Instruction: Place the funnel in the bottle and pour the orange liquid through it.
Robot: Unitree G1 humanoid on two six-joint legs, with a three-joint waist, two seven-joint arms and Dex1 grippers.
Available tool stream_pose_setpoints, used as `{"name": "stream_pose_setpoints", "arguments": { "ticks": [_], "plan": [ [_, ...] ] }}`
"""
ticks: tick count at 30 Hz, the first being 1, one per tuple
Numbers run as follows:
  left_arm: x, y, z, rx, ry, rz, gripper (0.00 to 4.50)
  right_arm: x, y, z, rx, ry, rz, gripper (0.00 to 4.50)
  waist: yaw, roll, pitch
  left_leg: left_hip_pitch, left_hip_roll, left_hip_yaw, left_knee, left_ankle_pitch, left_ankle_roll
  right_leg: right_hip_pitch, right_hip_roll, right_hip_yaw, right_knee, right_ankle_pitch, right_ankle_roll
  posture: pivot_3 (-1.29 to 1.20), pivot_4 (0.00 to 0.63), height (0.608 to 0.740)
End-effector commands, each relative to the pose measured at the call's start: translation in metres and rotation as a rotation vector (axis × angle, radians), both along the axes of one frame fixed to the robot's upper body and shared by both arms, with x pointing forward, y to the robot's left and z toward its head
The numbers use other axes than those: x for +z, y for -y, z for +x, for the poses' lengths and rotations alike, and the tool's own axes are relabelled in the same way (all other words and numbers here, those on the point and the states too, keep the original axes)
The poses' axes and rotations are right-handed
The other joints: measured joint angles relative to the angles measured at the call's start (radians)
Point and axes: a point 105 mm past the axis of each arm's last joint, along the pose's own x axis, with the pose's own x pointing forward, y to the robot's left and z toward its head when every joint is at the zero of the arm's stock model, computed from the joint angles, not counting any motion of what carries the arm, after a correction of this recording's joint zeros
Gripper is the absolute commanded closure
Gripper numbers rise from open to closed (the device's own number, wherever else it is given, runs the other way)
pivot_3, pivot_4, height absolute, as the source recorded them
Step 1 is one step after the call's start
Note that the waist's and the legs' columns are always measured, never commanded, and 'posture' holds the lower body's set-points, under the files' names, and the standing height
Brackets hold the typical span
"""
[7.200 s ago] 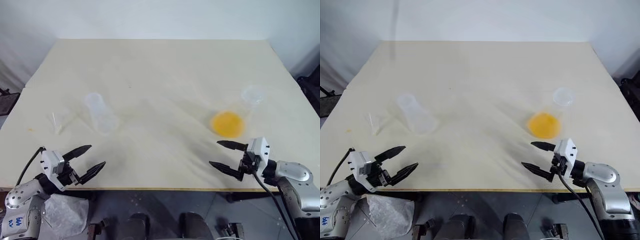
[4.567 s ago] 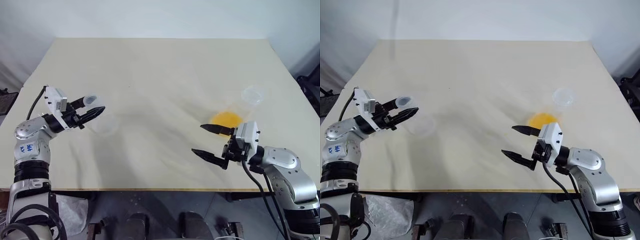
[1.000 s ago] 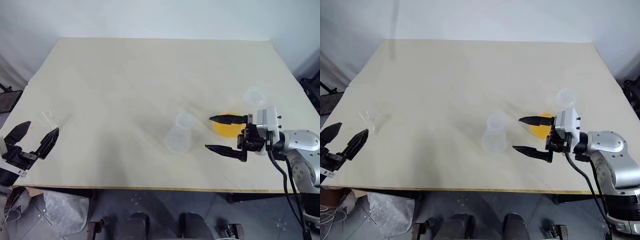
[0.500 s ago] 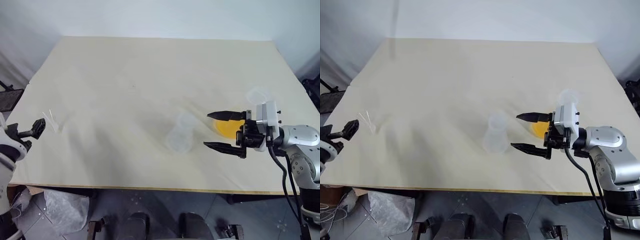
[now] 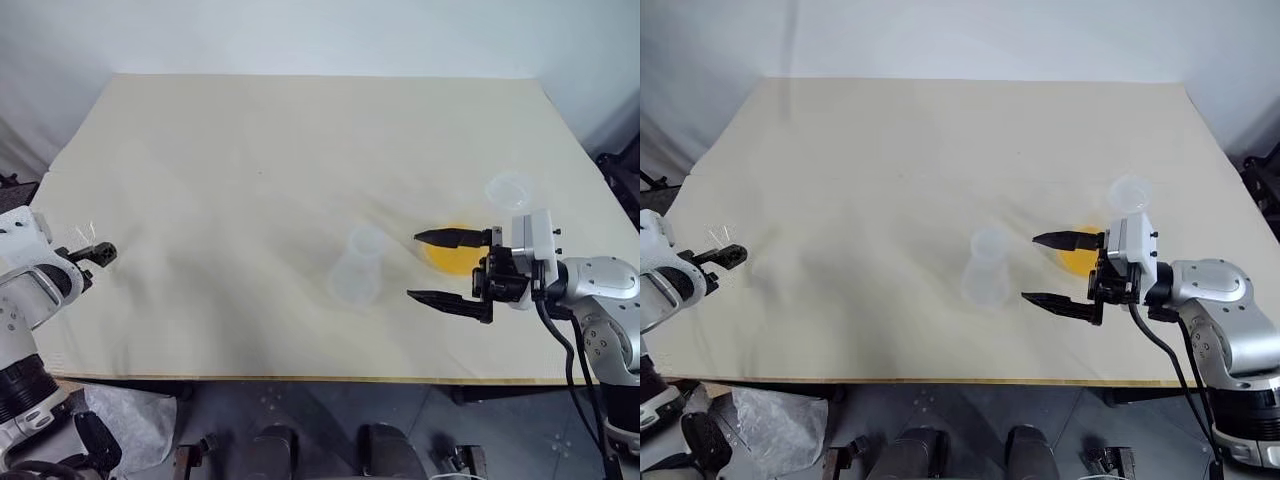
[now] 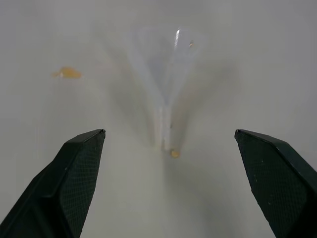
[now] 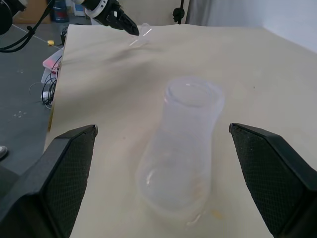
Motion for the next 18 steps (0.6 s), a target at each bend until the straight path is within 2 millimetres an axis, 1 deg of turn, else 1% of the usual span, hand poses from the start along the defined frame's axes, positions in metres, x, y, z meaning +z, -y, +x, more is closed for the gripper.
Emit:
{"name": "stream_pose_setpoints", "arguments": {
  "ticks": [1,3,6,13,18],
  "plan": [
    [0.011,-0.006,0.001,0.04,-0.008,0.006,0.04,0.01,-0.001,-0.006,0.01,0.05,0.004,0.0,0.0,0.0,0.0,0.0,0.0,0.0,0.0,0.0,0.0,0.0,0.0,0.0,0.0,0.0,0.0,0.0,0.15,0.74],
    [0.014,-0.007,0.006,0.039,-0.008,-0.002,0.04,0.009,-0.002,-0.006,0.008,0.049,0.005,0.0,0.0,0.0,0.0,0.0,0.0,0.0,0.0,0.0,0.0,0.0,0.0,-0.001,0.0,0.0,0.0,0.0,0.15,0.74],
    [0.012,-0.006,0.013,0.028,-0.018,-0.014,0.04,0.008,-0.002,-0.005,0.004,0.047,0.003,0.0,0.0,0.0,0.0,0.0,-0.001,0.0,0.0,0.0,0.0,0.0,0.0,-0.002,0.001,0.0,0.0,0.0,0.15,0.74],
    [0.008,-0.015,0.029,0.048,-0.035,-0.025,0.04,0.008,-0.003,-0.006,-0.002,0.047,0.01,0.0,-0.004,0.0,0.0,0.0,-0.001,0.001,0.0,0.0,0.0,-0.002,0.0,-0.002,0.003,0.0,0.0,0.0,0.15,0.74],
    [0.007,-0.019,0.041,0.045,-0.04,-0.013,0.04,0.007,-0.003,-0.007,-0.009,0.046,0.012,0.0,-0.004,-0.001,0.0,-0.001,-0.002,0.001,0.001,0.0,0.0,-0.006,-0.002,-0.001,0.009,0.0,0.0,0.0,0.15,0.74]
  ]
}}
